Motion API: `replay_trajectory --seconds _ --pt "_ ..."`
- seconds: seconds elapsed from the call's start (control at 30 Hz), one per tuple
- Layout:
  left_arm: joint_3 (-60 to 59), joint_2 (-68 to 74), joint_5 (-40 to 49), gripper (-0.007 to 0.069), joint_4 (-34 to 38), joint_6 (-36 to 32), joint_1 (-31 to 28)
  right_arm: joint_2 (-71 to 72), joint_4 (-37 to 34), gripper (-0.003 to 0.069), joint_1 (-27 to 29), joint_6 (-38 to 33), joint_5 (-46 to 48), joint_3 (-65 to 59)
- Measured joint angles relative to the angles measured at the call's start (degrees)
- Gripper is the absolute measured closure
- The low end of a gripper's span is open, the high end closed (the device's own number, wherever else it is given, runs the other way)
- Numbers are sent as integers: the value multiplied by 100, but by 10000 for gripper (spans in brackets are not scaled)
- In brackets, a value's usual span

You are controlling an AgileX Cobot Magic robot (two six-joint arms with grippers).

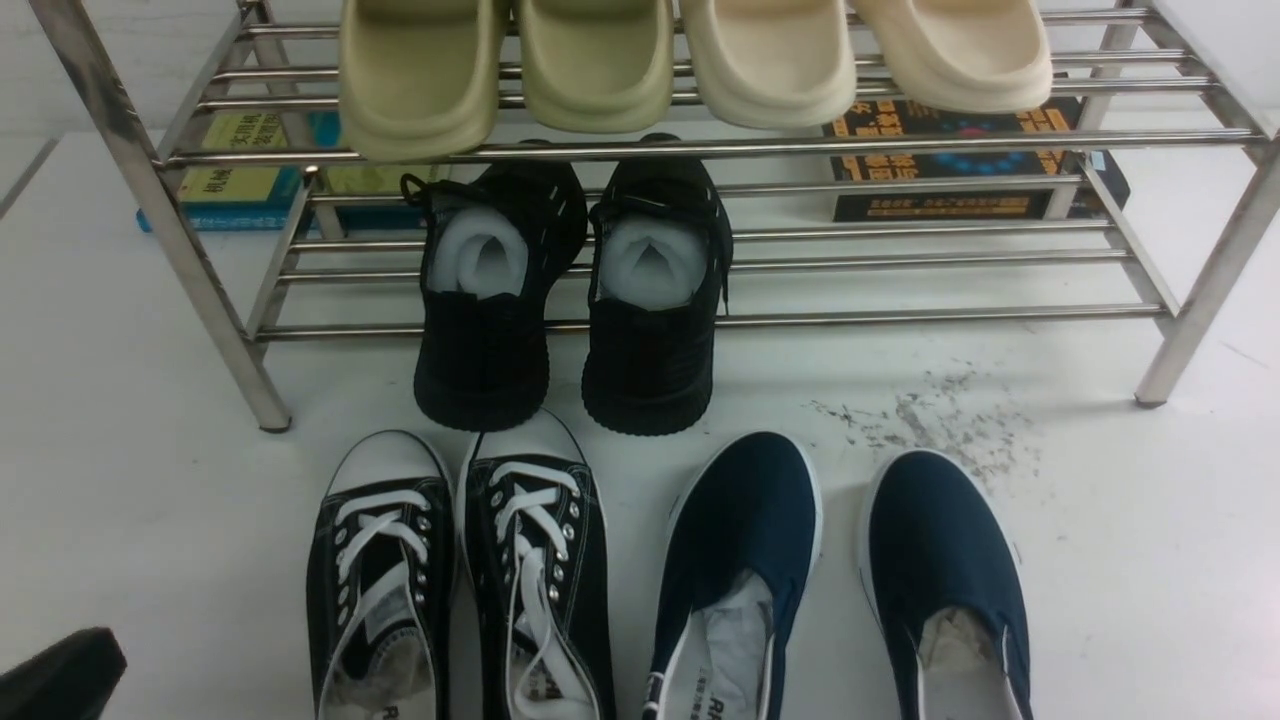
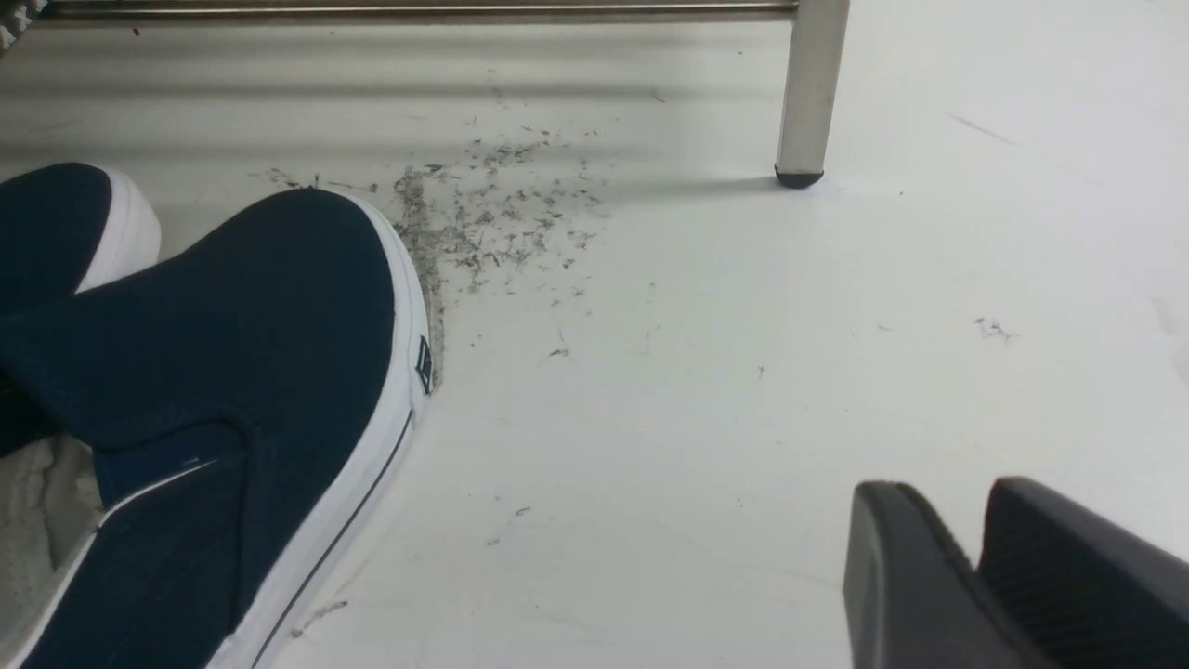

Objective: Take the shoes off the shelf with your hand on the white table.

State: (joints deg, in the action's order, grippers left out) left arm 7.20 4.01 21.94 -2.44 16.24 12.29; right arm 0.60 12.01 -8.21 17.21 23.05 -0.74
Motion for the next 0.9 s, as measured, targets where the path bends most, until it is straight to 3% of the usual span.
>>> replay_trajectory --seconds 0.3,0.47,0.9 --pt "-848 -464 -111 587 -804 1364 -489 0 0 484 0 0 0 0" --pt "-842 -464 -63 580 -893 1307 -845 0 0 483 0 0 0 0" --pt "-804 -464 129 571 -727 771 -854 0 0 467 0 0 0 0"
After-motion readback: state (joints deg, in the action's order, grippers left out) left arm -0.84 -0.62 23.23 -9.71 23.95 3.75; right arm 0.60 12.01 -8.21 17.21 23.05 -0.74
